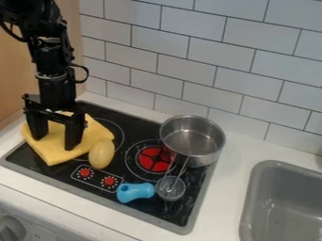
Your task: Move the yellow cloth to the top middle part of the stove
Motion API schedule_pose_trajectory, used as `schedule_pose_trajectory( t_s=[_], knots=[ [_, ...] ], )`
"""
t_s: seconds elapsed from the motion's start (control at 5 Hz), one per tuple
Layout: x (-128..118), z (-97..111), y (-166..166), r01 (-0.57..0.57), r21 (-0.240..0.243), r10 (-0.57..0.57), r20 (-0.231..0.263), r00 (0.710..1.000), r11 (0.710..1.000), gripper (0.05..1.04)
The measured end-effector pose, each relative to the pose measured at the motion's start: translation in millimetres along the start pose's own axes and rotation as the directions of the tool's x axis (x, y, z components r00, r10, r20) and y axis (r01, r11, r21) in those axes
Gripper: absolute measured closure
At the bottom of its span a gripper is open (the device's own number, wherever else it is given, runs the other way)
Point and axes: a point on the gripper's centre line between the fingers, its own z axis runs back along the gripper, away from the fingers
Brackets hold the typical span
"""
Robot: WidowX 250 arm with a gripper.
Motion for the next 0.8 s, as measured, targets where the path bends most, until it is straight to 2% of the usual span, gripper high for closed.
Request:
schedule_pose_trajectory(
  t_s=[0.2, 0.8],
  knots=[
    [14.2, -0.4, -7.4, 0.022, -0.019, -0.022, 0.012, 1.0, 1.0, 0.085],
    [62.9, 1.1, -48.3, 0.196, -0.03, -0.195, 0.03, 0.98, 0.98, 0.085]
  ],
)
